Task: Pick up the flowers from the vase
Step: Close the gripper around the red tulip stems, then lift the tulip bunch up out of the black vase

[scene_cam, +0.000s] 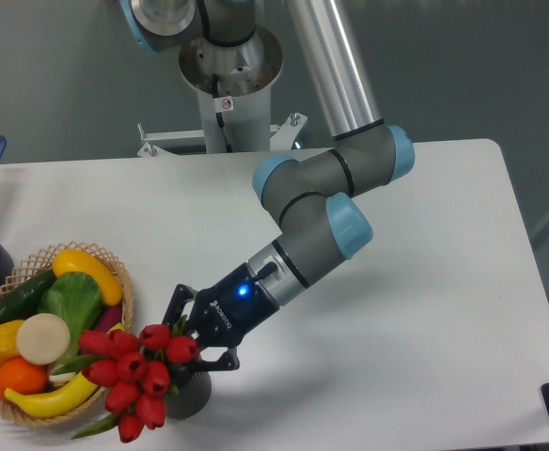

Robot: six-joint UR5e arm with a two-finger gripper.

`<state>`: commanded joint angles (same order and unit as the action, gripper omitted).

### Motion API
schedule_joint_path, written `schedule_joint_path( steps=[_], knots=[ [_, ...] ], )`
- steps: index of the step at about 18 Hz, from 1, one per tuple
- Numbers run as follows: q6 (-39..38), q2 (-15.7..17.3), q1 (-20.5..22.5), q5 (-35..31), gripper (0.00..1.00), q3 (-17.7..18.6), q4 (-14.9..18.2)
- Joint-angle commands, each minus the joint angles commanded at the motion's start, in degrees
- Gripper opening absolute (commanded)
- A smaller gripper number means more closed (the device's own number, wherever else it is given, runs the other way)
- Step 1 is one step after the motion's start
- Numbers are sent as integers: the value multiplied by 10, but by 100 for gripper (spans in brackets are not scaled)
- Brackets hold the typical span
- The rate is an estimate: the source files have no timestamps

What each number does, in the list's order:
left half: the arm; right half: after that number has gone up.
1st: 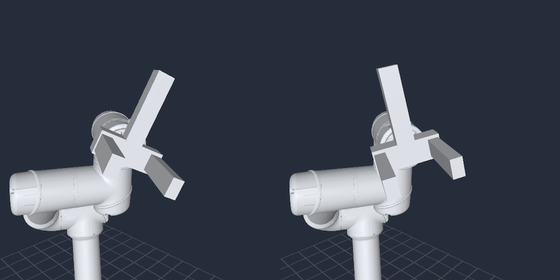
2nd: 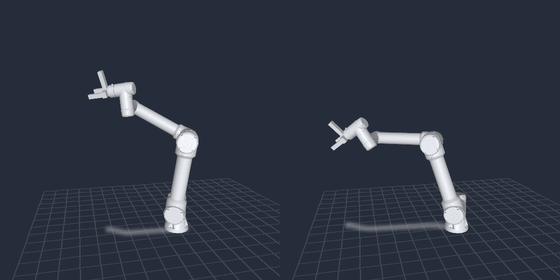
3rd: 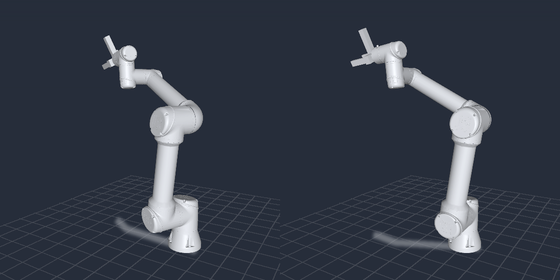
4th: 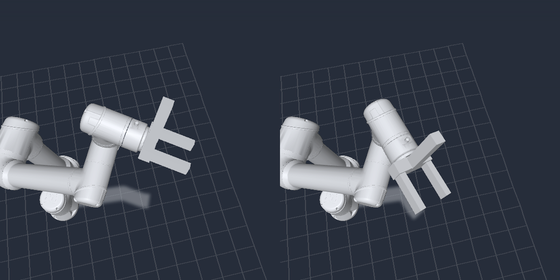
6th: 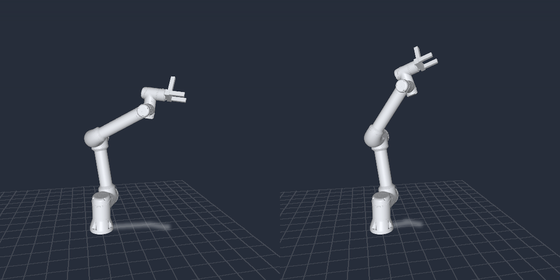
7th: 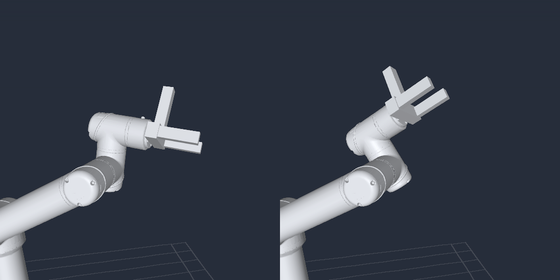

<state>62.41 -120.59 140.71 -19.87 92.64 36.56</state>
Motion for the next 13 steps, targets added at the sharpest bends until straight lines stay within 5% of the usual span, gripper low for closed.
schedule_joint_path(
  steps=[13],
  knots=[
    [-63, 18, 11, 13, 21, -37, 0]
  ],
)
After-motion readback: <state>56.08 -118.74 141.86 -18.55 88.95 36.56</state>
